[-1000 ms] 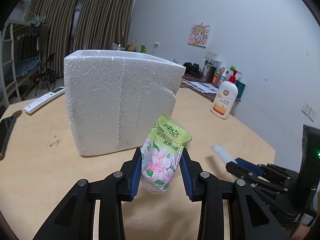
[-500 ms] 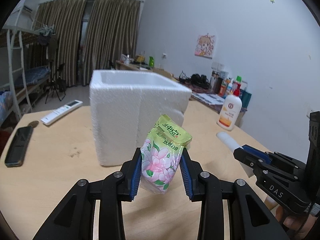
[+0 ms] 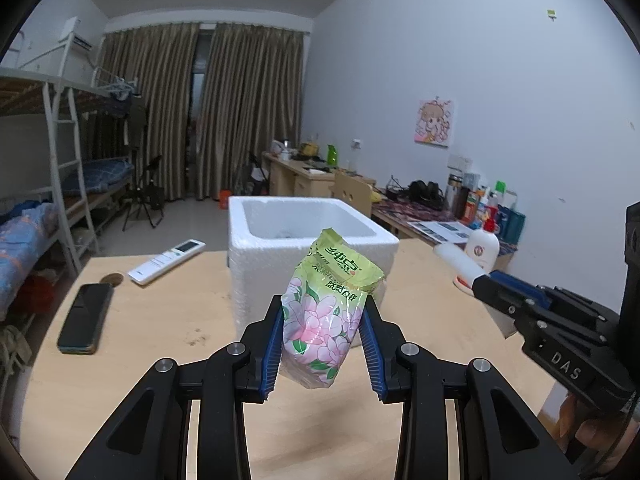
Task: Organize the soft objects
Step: 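Carry the snack packet and foam strip over the white foam box with both tools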
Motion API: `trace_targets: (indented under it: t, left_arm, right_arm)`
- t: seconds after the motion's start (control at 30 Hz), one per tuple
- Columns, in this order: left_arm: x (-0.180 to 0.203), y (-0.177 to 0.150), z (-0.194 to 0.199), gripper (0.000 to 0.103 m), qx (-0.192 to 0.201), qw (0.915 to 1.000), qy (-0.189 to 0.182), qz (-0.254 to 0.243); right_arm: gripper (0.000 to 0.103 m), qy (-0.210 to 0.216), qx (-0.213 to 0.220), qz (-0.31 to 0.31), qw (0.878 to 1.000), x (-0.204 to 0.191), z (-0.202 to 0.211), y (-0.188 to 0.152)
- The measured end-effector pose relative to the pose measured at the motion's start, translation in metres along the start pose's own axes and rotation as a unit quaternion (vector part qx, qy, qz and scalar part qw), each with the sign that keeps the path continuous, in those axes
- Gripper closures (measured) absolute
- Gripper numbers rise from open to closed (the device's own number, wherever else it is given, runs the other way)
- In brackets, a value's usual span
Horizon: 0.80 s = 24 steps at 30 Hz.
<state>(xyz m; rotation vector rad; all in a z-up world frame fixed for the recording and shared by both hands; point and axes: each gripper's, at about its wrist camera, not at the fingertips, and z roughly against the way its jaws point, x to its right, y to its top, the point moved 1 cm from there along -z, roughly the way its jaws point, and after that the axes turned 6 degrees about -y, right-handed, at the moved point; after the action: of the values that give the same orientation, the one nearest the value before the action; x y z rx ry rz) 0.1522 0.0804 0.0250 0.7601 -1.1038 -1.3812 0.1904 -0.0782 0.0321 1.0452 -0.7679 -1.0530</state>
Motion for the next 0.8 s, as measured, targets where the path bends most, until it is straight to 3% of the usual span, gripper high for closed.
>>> trace_targets:
  t: [0.37, 0.8]
  left_arm:
    - [0.002, 0.015, 0.018, 0.065, 0.029, 0.9985, 0.046, 0.005]
    - [0.002, 0.021, 0.026, 0.065, 0.040, 0.9966, 0.072, 0.008]
  right_arm:
    - [0.080, 0.055, 0.040, 0.007, 0.998, -0.001, 0.002, 0.023]
    - [0.080, 0.087, 0.050, 0.007, 0.995, -0.001, 0.002, 0.028]
